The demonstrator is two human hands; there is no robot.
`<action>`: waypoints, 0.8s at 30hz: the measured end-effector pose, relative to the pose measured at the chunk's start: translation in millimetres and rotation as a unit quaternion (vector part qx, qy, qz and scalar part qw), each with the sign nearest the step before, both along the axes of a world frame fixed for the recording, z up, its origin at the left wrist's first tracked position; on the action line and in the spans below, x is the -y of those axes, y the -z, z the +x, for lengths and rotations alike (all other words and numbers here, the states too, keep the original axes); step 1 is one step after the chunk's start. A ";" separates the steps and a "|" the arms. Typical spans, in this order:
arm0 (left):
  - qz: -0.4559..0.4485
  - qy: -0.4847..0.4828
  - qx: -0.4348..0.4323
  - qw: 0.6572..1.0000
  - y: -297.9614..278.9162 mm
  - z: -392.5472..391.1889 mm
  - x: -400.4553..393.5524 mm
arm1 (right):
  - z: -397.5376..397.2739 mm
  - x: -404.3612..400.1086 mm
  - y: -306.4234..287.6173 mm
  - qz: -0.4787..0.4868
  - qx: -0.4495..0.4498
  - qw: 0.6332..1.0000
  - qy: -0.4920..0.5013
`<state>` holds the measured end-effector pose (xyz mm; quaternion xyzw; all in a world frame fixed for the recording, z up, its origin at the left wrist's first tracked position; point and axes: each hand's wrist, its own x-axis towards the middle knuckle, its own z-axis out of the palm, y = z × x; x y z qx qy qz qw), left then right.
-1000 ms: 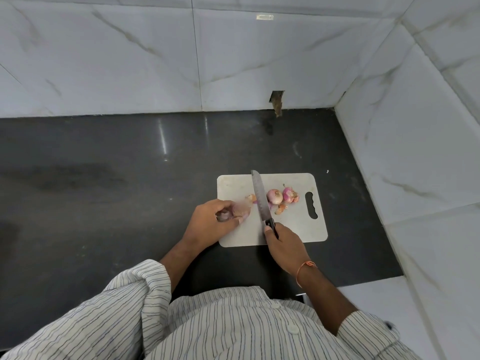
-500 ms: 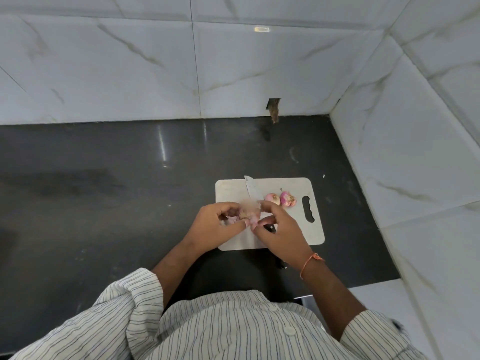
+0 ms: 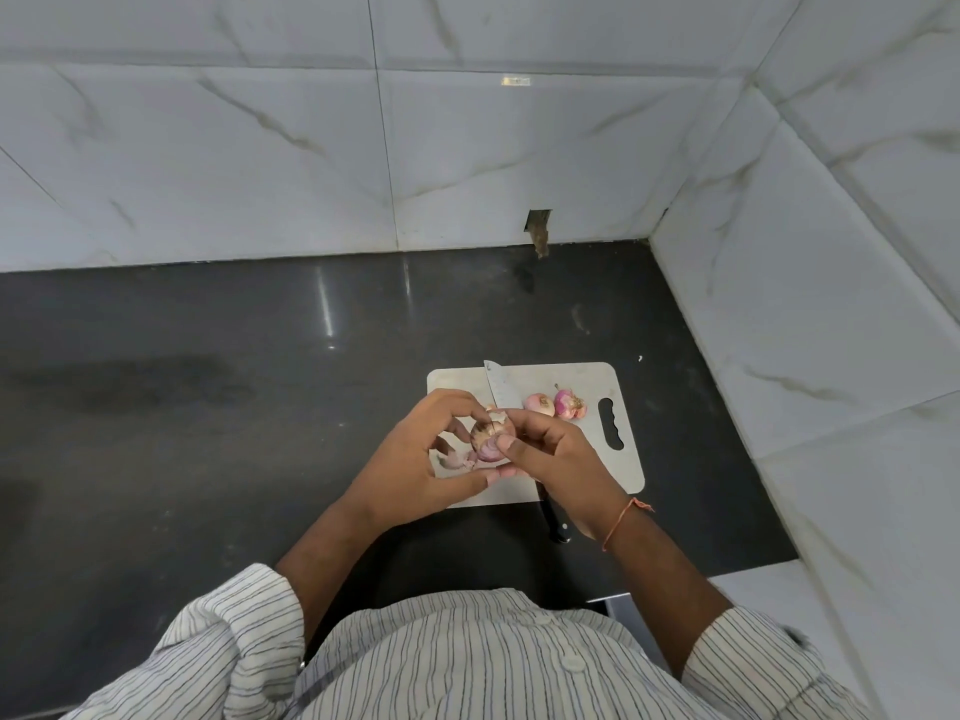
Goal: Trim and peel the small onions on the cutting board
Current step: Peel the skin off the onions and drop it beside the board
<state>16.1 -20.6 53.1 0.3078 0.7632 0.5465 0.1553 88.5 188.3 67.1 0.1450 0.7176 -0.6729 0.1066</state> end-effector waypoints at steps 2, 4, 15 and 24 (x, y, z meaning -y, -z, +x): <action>-0.013 0.005 -0.007 1.000 -4.5 -2.0 1.7 | 0.5 -1.9 -2.4 -0.011 0.000 1.000 -0.009; -0.021 0.010 -0.018 1.000 -7.7 -3.0 1.2 | 0.7 -3.2 -3.4 -0.018 0.000 1.000 -0.018; -0.042 0.043 -0.060 0.996 -15.0 -7.2 -3.2 | 3.9 -4.5 -4.8 -0.039 -0.009 0.998 -0.053; -0.043 0.063 -0.039 0.996 -6.2 -6.5 -6.4 | 8.2 0.2 4.3 -0.101 0.033 0.993 -0.043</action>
